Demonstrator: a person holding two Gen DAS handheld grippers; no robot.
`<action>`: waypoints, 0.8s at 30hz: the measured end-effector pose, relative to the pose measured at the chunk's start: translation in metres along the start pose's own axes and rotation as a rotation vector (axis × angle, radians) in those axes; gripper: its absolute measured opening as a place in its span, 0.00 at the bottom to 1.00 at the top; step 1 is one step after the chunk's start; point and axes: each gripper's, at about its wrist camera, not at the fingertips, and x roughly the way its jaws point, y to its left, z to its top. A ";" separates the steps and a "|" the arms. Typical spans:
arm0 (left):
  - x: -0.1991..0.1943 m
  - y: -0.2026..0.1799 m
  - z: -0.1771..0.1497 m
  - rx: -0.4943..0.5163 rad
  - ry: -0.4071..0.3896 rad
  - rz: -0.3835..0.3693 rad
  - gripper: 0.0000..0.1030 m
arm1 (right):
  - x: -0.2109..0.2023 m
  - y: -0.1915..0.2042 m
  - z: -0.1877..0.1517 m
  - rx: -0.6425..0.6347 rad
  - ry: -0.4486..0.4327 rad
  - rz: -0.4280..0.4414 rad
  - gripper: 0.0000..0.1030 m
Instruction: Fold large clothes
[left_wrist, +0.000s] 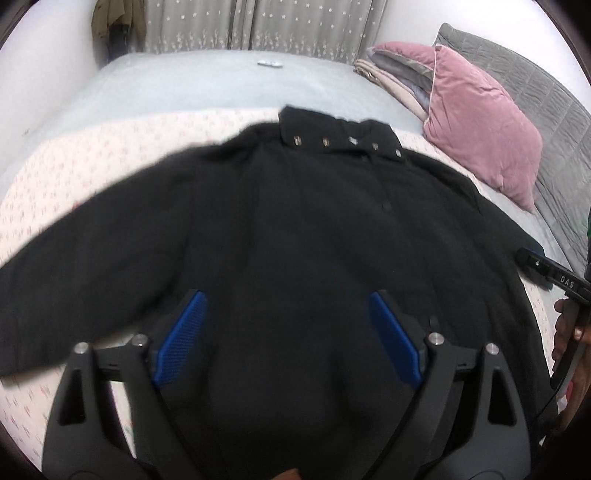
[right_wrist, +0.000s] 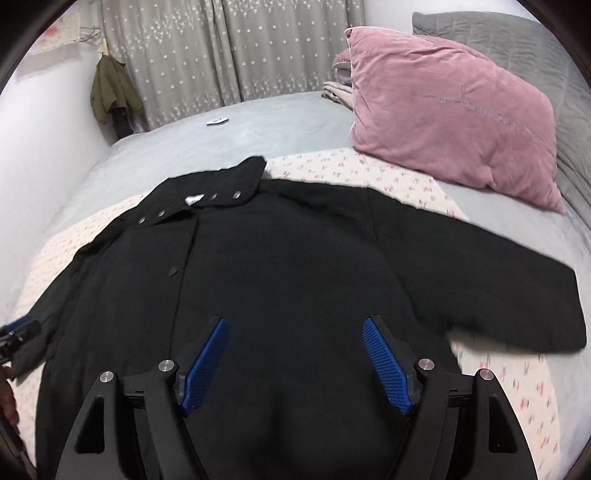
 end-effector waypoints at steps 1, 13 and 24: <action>0.001 -0.003 -0.008 0.004 0.011 -0.003 0.87 | -0.003 0.003 -0.006 -0.002 0.005 0.009 0.76; 0.024 -0.005 -0.095 0.140 0.020 0.092 0.88 | 0.027 0.026 -0.064 -0.041 0.180 0.002 0.77; -0.022 0.098 -0.076 -0.205 -0.027 0.058 0.88 | 0.009 0.077 -0.063 -0.093 0.156 0.080 0.77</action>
